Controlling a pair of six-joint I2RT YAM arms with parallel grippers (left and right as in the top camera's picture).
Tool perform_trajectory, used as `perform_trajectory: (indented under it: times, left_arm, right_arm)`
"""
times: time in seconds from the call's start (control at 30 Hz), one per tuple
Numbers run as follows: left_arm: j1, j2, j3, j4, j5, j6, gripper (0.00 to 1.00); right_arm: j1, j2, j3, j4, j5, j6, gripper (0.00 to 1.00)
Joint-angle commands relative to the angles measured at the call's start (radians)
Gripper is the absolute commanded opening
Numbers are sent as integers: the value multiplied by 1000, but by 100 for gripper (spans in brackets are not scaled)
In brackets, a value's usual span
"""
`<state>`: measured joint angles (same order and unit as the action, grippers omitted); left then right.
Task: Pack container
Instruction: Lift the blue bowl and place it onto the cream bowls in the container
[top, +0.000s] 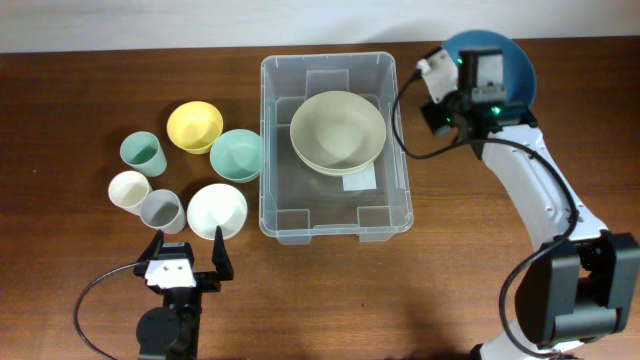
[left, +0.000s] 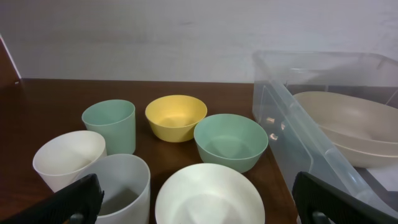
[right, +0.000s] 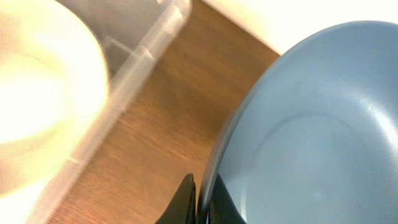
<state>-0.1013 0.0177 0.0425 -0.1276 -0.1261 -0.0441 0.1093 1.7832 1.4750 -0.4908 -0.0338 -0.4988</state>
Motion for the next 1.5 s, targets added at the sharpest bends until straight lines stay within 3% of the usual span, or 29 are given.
perform_trajectory:
  times: [0.0, 0.3, 0.6, 1.0, 1.47]
  left_arm:
    - [6, 0, -9, 3, 11, 19, 100]
    - [6, 0, -9, 3, 11, 19, 100]
    - [6, 0, -9, 3, 11, 19, 99]
    - [6, 0, -9, 3, 11, 19, 99]
    - [6, 0, -9, 3, 11, 19, 100]
  right_arm:
    - [68, -38, 100, -36, 39, -30, 4]
    - [283, -38, 173, -89, 129, -126, 4]
    - [444, -9, 163, -138, 113, -126, 4]
    - [467, 119, 156, -143, 56, -122, 4]
    - [467, 138, 156, -145, -46, -122, 4]
